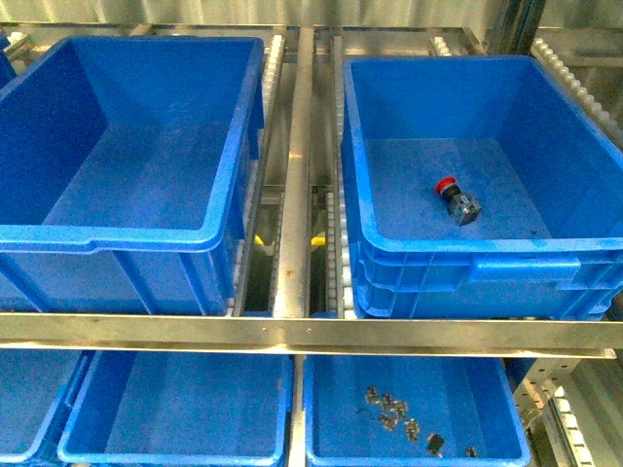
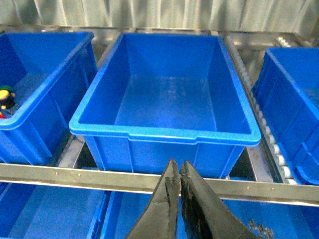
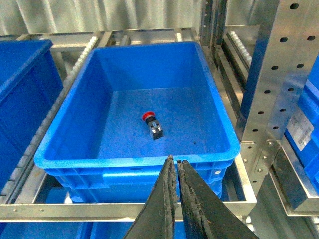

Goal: Pick red and yellow buttons and place in box

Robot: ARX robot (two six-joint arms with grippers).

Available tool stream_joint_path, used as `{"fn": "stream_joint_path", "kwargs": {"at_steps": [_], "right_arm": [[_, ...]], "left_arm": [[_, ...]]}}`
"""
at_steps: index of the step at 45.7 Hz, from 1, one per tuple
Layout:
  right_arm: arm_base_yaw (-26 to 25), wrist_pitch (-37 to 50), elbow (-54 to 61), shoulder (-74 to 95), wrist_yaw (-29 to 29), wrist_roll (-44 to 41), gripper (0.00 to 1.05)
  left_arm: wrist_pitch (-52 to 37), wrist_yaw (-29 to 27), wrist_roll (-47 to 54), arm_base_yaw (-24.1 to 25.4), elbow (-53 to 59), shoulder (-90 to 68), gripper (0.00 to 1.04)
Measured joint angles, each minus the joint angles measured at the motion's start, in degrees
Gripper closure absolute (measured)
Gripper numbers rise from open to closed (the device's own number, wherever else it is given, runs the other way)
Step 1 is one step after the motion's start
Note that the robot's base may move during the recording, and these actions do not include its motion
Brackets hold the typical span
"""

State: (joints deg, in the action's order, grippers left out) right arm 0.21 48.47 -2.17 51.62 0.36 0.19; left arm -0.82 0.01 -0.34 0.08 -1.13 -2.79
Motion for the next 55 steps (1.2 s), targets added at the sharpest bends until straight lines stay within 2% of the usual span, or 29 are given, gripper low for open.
{"fn": "stream_joint_path", "kwargs": {"at_steps": [29, 55], "right_arm": [[0.0, -21.6, 1.0, -24.5, -0.2, 0.0, 1.02], [0.0, -34.2, 1.0, -37.5, -0.2, 0.0, 1.02]], "left_arm": [[0.8, 0.0, 0.1, 0.0, 0.0, 1.9, 1.03], [0.8, 0.0, 0.1, 0.0, 0.0, 1.9, 1.03]]}}
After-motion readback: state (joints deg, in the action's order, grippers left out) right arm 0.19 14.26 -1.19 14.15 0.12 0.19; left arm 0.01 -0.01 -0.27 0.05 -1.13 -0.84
